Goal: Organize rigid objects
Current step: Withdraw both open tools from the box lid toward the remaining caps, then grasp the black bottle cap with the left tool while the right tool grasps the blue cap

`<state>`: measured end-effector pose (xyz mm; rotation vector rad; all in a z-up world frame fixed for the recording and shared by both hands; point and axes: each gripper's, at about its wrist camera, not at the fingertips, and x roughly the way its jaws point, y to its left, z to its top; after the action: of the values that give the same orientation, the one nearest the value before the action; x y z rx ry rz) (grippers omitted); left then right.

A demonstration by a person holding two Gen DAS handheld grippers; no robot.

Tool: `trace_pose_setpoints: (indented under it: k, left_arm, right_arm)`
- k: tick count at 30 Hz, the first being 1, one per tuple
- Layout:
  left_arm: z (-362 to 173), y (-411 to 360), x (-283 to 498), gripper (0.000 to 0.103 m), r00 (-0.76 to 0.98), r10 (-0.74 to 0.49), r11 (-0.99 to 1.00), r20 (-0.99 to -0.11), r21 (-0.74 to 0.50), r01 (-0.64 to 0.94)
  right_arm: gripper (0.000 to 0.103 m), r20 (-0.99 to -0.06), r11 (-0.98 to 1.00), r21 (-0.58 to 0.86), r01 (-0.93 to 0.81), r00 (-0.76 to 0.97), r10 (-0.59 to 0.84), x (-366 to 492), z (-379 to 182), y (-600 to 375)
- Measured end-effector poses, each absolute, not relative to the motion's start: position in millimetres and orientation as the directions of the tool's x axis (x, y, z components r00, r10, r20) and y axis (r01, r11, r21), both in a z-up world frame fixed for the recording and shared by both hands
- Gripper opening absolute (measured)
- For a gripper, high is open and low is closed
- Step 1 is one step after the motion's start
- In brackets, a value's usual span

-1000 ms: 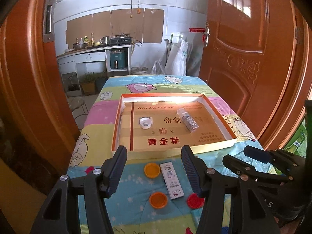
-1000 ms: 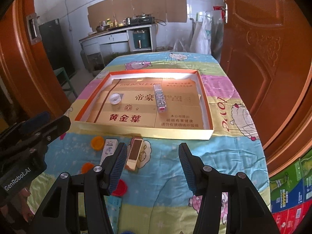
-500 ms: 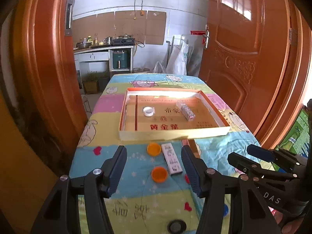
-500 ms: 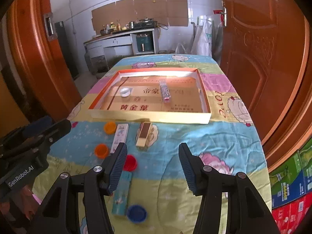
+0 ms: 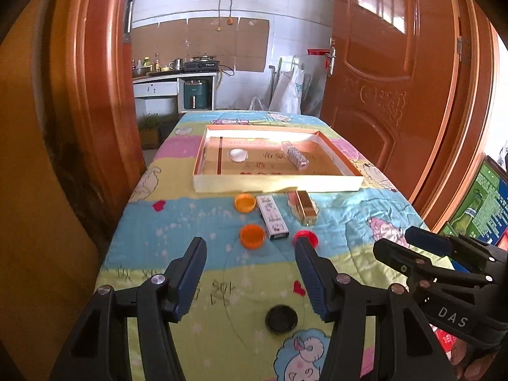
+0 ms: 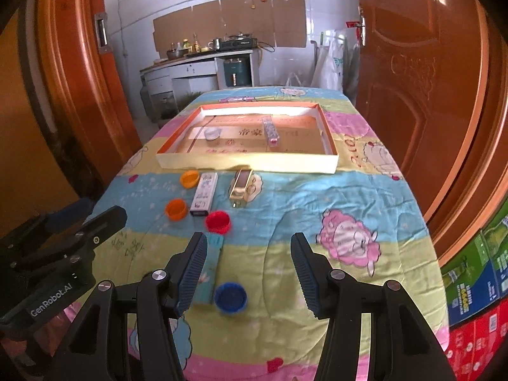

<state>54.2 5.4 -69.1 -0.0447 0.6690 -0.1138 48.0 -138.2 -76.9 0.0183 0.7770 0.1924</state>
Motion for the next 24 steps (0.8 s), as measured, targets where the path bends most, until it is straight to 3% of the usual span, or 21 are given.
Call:
trace_pose_setpoints:
  k: [24]
  left_arm:
    - [-124.3,-10.8,22.4,0.057,0.769,-0.117,0.992,-0.629,-0.034,0.124]
  right_arm:
    - [0.057,-0.699,0.978,0.064,-0.198,0.691,0.186,23.8,-133.3,-133.2]
